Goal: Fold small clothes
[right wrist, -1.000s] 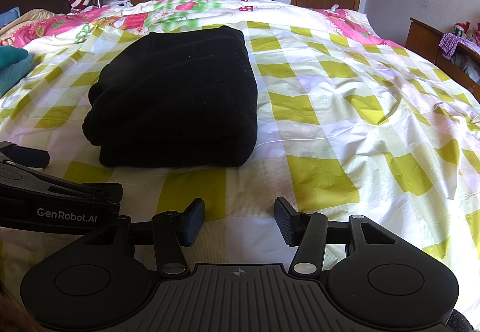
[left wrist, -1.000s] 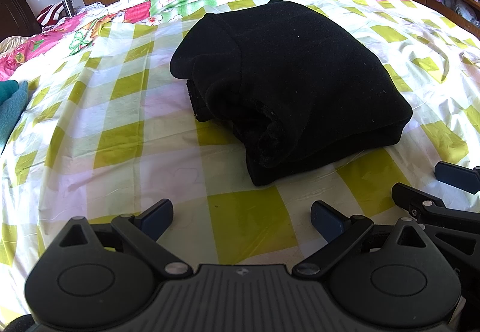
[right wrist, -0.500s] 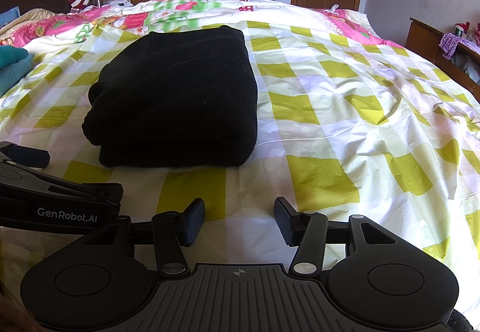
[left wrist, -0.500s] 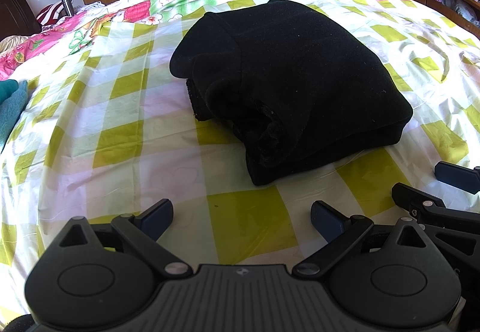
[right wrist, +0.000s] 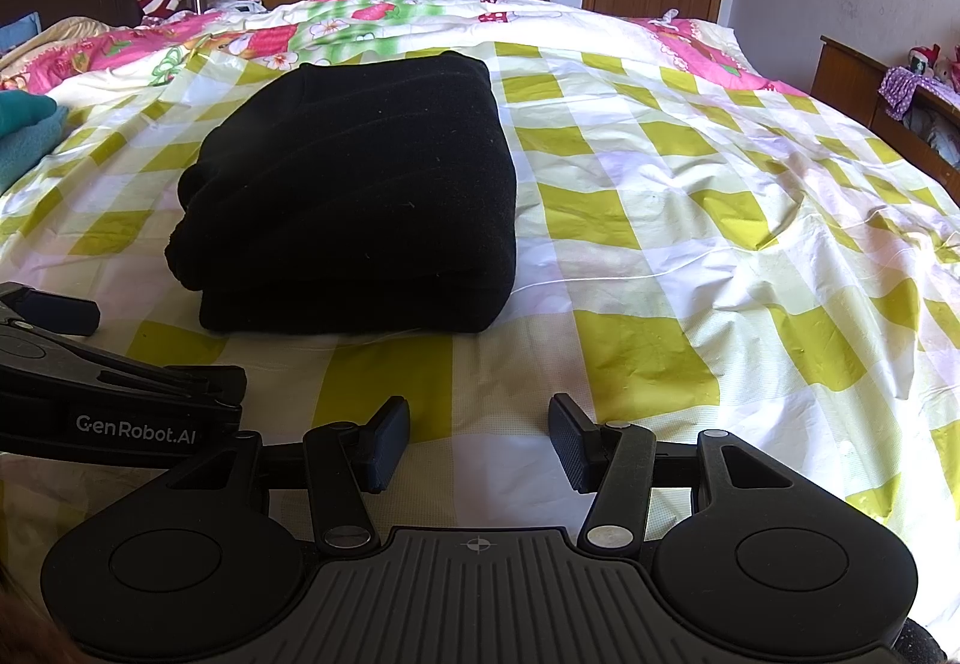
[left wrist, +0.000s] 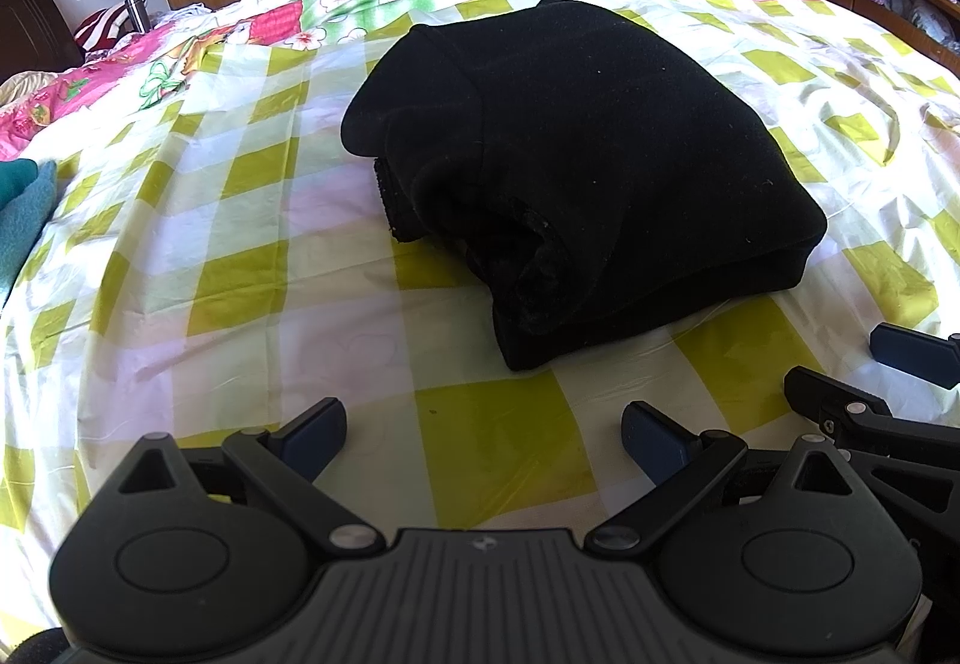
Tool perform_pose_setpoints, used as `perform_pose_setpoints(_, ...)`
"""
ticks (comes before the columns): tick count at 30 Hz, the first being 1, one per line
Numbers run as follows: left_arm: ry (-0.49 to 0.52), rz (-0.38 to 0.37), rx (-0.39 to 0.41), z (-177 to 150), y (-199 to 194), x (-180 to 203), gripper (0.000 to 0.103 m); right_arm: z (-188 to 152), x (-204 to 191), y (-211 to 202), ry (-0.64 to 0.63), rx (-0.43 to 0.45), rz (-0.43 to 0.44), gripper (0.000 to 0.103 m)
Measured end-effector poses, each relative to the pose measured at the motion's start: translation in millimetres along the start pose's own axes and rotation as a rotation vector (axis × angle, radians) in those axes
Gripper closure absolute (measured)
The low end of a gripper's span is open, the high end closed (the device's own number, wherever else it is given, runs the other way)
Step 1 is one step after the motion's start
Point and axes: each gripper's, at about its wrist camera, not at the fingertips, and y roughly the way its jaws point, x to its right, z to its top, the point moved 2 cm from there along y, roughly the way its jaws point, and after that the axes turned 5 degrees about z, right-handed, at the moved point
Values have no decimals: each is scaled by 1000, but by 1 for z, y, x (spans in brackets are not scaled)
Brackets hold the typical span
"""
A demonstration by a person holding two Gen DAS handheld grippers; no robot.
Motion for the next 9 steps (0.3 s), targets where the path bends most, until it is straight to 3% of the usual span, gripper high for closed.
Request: perform_pose_setpoints(9, -7, 8, -5, 0, 1, 0, 0, 0, -1, 0, -3, 0, 3, 52)
